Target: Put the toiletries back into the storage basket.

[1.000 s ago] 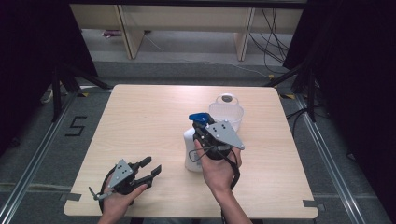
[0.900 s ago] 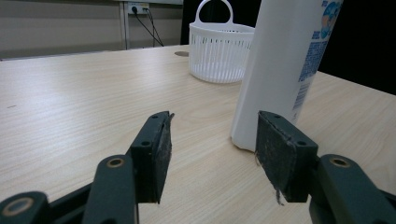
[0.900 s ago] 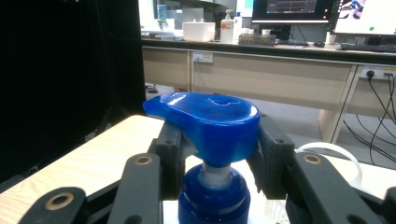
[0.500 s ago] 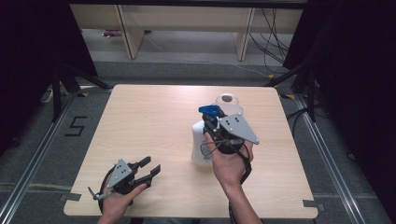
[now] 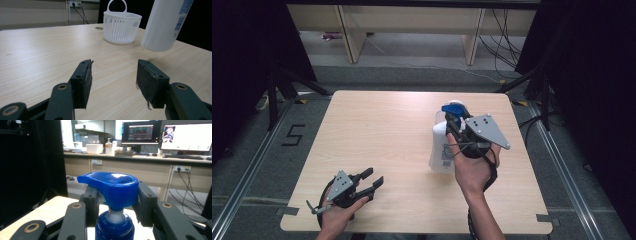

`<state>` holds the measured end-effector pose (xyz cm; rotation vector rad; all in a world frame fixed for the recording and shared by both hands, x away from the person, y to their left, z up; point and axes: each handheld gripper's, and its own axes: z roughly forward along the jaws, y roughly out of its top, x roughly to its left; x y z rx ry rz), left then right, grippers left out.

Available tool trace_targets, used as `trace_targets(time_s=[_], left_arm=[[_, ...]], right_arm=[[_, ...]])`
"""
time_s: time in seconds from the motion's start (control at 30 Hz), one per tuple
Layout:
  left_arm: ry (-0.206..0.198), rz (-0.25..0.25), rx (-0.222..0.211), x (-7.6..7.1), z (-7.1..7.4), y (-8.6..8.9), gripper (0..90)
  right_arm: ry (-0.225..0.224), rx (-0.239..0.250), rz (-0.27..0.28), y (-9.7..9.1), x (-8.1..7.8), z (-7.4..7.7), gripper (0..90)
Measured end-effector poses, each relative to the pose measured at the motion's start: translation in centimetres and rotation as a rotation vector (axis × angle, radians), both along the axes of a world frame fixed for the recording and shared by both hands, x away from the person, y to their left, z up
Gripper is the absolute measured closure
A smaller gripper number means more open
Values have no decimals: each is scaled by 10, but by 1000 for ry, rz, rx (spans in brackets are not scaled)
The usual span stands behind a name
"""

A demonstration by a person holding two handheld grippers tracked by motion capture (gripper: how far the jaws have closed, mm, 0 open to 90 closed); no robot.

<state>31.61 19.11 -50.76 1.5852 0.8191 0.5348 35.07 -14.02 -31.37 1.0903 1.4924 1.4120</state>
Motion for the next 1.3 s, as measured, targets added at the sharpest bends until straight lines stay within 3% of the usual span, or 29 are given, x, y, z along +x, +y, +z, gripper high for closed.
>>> trace_targets(time_s=[0.37, 0.4, 0.5, 0.53, 0.7, 1.3], left_arm=[[1, 3, 2, 0, 0, 1, 456], [3, -1, -22, 1, -1, 0, 456], [5, -2, -22, 1, -1, -1, 456], [6, -2, -24, 0, -1, -1, 456], [3, 3, 2, 1, -1, 1, 457], [5, 5, 1, 2, -1, 1, 458]], right_arm=[[-23, 19, -50, -18, 5, 12, 605], [-28, 23, -59, -21, 7, 14, 604], [-40, 9, -70, -25, 8, 16, 604], [-28, 27, -69, -26, 8, 17, 604], [-39, 22, -92, -34, 12, 21, 605], [-52, 29, -133, -48, 28, 34, 604]])
